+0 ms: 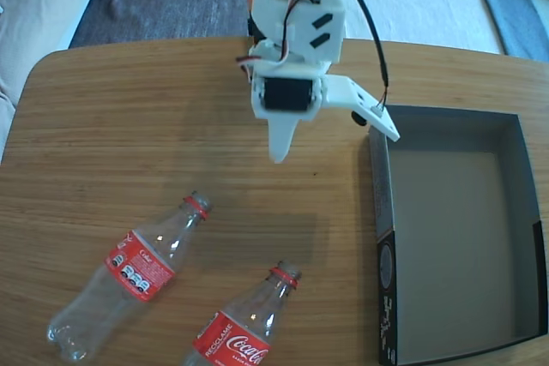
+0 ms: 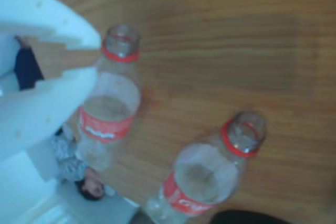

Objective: Grasp the bottles and put them in the box.

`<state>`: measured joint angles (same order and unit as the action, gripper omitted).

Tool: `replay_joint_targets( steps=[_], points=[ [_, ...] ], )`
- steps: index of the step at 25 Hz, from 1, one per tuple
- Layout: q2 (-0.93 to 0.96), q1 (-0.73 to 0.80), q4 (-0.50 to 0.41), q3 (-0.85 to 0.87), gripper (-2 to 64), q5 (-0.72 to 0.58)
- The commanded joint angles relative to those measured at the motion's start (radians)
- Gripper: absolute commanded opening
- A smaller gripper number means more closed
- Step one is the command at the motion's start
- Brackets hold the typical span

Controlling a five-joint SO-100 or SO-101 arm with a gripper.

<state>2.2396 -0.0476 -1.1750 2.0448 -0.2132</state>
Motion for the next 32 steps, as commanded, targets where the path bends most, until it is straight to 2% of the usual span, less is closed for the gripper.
replay_joint_targets(
  steps=[1,9,16,18,24,26,28,32],
  points=[
    [-0.041,0.006,0.006,-0.094,-0.3,-0.110],
    [-0.232,0.002,-0.003,-0.290,-0.3,-0.485],
    [-0.407,0.003,-0.005,-0.430,0.8,-0.647],
    [-0.457,0.003,-0.005,-0.463,6.1,-0.684],
    [-0.577,-0.005,-0.005,-0.565,33.6,-0.727],
    [-0.620,-0.005,-0.005,-0.601,40.9,-0.727],
    [-0.672,-0.006,-0.005,-0.643,44.1,-0.749],
    [-0.775,-0.021,-0.005,-0.712,44.5,-0.876]
  ],
)
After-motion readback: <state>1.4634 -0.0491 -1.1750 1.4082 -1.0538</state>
